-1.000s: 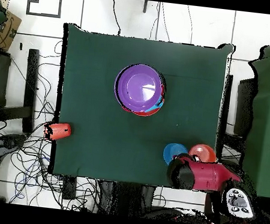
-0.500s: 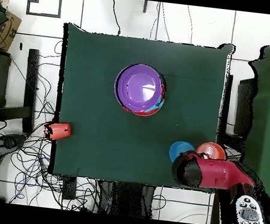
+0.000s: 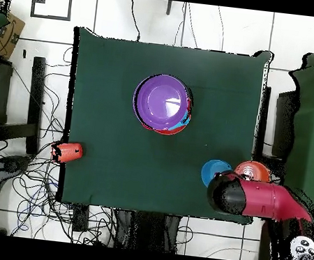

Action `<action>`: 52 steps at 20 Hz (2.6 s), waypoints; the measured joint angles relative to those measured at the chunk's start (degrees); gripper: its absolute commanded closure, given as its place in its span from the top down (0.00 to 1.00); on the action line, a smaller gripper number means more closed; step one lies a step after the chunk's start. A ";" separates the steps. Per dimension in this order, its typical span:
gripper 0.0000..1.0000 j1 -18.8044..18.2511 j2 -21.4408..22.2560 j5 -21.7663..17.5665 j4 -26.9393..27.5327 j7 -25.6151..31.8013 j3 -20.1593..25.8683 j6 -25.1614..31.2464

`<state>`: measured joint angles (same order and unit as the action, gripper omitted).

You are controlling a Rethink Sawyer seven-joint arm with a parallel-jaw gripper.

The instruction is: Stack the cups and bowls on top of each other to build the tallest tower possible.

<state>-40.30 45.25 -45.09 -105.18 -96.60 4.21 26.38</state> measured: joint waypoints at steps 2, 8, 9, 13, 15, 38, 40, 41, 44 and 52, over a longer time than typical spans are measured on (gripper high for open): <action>0.00 -1.94 1.37 0.88 -0.51 0.01 2.39 1.51; 0.00 -5.91 4.09 2.46 -1.99 0.67 7.55 4.25; 0.00 -6.27 4.33 2.50 -2.15 0.79 8.10 4.57; 0.00 -7.19 4.73 2.49 -2.77 0.85 10.29 5.66; 0.00 -7.50 4.73 2.49 -3.12 0.85 11.70 6.15; 0.00 -11.53 11.04 8.17 -9.05 0.85 24.33 7.63; 0.00 -11.54 10.99 8.16 -9.09 0.85 24.64 8.04; 0.00 -11.53 10.96 8.15 -9.10 0.85 24.78 8.40; 0.00 -11.55 10.97 8.14 -9.15 0.85 24.96 9.25; 0.00 -11.52 10.17 7.75 -9.12 0.85 24.99 9.97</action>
<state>-51.83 55.43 -37.35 -114.30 -95.75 29.20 36.34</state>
